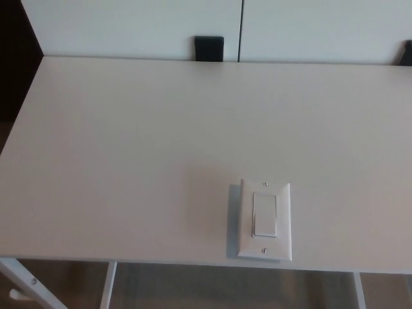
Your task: The robot walk towards a table in front and then clicks the light switch button using the right hand's index finger
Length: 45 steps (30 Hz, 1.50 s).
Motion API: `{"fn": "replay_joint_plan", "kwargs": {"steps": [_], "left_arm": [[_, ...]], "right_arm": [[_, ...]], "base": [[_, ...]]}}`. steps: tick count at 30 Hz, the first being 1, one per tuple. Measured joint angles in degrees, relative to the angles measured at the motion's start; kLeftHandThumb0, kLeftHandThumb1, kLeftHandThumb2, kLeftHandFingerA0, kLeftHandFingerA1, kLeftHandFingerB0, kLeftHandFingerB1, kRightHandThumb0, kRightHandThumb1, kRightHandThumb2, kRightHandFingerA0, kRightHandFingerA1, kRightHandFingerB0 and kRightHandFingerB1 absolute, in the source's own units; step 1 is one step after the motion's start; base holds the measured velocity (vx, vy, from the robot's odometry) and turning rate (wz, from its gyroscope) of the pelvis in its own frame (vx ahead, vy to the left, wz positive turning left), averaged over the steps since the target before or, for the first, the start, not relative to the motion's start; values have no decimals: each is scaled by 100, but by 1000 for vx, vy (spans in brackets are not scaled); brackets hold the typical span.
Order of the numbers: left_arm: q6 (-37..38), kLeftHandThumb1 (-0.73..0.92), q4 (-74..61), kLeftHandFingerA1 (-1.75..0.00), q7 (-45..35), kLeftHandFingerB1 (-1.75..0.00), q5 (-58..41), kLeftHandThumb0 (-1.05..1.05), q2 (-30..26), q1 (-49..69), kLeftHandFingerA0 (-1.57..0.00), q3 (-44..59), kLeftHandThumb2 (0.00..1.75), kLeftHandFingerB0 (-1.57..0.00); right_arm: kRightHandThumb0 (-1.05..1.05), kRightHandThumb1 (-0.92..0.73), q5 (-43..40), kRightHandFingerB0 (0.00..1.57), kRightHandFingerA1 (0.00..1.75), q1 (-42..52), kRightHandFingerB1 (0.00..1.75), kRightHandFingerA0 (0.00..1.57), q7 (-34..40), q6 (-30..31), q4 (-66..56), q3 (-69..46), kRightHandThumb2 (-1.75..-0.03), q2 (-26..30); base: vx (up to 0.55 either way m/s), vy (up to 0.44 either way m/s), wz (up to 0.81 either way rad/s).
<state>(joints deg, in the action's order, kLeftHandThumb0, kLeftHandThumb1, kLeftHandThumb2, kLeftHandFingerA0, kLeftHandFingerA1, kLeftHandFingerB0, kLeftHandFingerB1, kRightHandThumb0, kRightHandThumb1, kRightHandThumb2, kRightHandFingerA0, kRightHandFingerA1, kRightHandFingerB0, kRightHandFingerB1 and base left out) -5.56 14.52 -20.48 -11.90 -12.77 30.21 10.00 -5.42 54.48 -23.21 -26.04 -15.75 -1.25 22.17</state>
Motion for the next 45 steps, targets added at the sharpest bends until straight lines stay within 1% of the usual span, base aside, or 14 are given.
{"fn": "replay_joint_plan", "kwargs": {"steps": [14, 15, 19, 20, 21, 25, 26, 28, 29, 32, 38, 39, 40, 45], "left_arm": [[1, 78, -43, -46, -11, -37, 2, -36, -27, 6, -51, 3, 63, -29], [1, 78, -43, -47, -12, -38, 2, -36, -27, 11, -52, 2, 63, -30], [1, 77, -42, -46, -13, -37, 2, -36, -26, 13, -52, 1, 63, -29], [1, 77, -42, -46, -12, -37, 1, -36, -26, 12, -52, -1, 63, -29], [1, 78, -43, -46, -12, -38, 1, -35, -26, 12, -51, -1, 64, -29], [1, 75, -47, -46, -13, -37, 0, -37, -25, 7, -52, -4, 62, -30], [1, 74, -47, -46, -13, -37, 0, -36, -25, 3, -52, -4, 62, -31], [1, 74, -46, -46, -13, -37, 0, -37, -24, -1, -53, -5, 62, -31], [1, 75, -46, -46, -13, -37, 0, -37, -24, -2, -53, -6, 62, -32], [1, 75, -47, -45, -13, -37, 0, -37, -23, -4, -51, -7, 63, -31], [1, 75, -51, -46, -13, -38, 0, -37, -22, -4, -51, -7, 63, -30], [1, 75, -51, -45, -13, -38, 0, -37, -23, -3, -52, -7, 63, -31], [1, 74, -51, -45, -13, -37, 0, -37, -22, -3, -52, -7, 62, -31], [1, 73, -52, -45, -13, -37, -1, -38, -21, -4, -54, -8, 61, -32]], "right_arm": [[-55, -61, -48, 44, 43, 197, 40, 42, 459, -1115, -1621, -1718, -57, -1301], [-64, -48, 27, 40, 53, 77, 54, 33, 497, -1193, -1630, -1779, -86, -1403], [-61, -62, 400, 40, 39, -472, 36, 27, 658, -1448, -1693, -2002, -59, -1780], [-61, -62, 469, 40, 39, -559, 36, 27, 678, -1474, -1701, -2011, -59, -1820], [-66, -50, 510, 24, 48, -606, 45, 15, 686, -1483, -1702, -2012, -84, -1837], [-73, -51, 953, 16, 43, -1132, 42, 4, 757, -1533, -1704, -2007, -85, -1949], [-71, -65, 1048, 21, 40, -1248, 29, 1, 769, -1533, -1704, -1998, -59, -1954], [-72, -66, 1215, 23, 39, -1430, 28, 0, 786, -1531, -1704, -1980, -59, -1956], [-73, -51, 1319, 16, 31, -1543, 43, 0, 798, -1529, -1704, -1961, -92, -1956], [-85, -54, 1590, 15, 6, -1838, 37, 0, 823, -1518, -1704, -1901, -87, -1957], [-87, -57, 2170, 17, 1, -2441, 40, 0, 848, -1464, -1702, -1663, -89, -1957], [-74, -68, 2274, 23, 17, -2536, 30, 0, 855, -1453, -1701, -1621, -60, -1957], [-85, -58, 2301, 17, 4, -2557, 42, 0, 856, -1451, -1701, -1609, -92, -1957], [-83, -56, 2814, 16, 7, -2968, 41, 0, 892, -1379, -1657, -1324, -92, -1957]], "base": [[0, 0, 0], [0, 0, 0], [0, 0, 0], [0, 0, 0], [0, 0, 0], [0, 0, 0], [0, 0, 0], [0, 0, 0], [0, 0, 0], [0, 0, 0], [0, 0, 0], [0, 0, 0], [0, 0, 0], [0, 0, 0]]}}
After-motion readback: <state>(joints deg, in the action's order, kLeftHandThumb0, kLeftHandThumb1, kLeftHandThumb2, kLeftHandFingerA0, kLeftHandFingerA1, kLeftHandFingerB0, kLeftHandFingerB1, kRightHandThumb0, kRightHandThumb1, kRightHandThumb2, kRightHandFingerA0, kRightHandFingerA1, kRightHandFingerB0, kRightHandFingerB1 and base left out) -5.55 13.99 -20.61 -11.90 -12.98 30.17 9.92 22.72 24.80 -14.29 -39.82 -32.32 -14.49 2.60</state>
